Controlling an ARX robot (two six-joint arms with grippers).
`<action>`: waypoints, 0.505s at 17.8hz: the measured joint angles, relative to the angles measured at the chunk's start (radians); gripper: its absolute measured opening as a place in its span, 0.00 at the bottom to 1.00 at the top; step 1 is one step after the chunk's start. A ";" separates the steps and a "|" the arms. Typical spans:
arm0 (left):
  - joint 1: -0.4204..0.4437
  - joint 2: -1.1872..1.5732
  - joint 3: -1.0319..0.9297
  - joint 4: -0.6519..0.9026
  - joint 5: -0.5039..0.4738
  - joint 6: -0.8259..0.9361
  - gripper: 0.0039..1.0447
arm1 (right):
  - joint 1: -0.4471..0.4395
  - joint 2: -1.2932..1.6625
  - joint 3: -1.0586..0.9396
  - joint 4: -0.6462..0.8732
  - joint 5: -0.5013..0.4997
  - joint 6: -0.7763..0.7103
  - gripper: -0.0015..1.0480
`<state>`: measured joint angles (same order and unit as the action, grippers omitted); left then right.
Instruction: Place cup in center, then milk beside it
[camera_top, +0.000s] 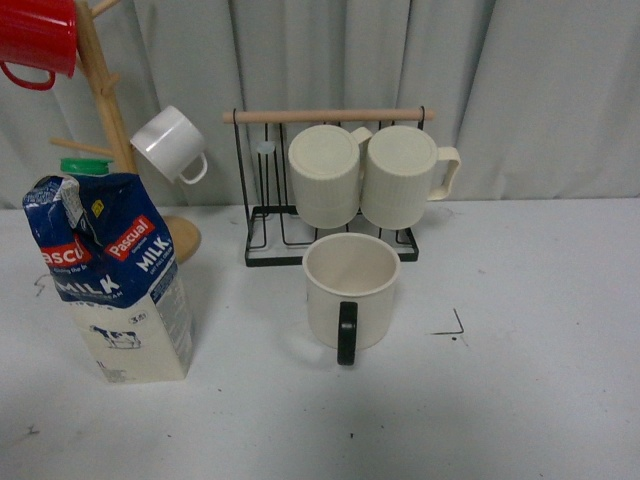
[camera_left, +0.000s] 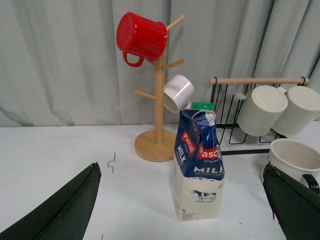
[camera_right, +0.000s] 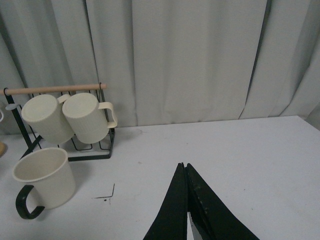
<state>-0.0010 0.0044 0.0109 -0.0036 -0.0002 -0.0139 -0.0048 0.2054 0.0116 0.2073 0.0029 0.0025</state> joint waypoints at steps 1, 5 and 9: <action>0.000 0.000 0.000 0.000 0.000 0.000 0.94 | 0.000 -0.008 0.000 -0.007 0.000 0.000 0.02; 0.000 0.000 0.000 0.000 0.000 0.000 0.94 | 0.000 -0.026 0.000 -0.026 0.000 0.000 0.02; 0.000 0.000 0.000 0.000 0.000 0.000 0.94 | 0.000 -0.051 0.000 -0.063 0.000 0.000 0.02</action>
<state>-0.0010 0.0044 0.0109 -0.0036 -0.0002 -0.0143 -0.0048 0.1539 0.0120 0.1440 0.0029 0.0029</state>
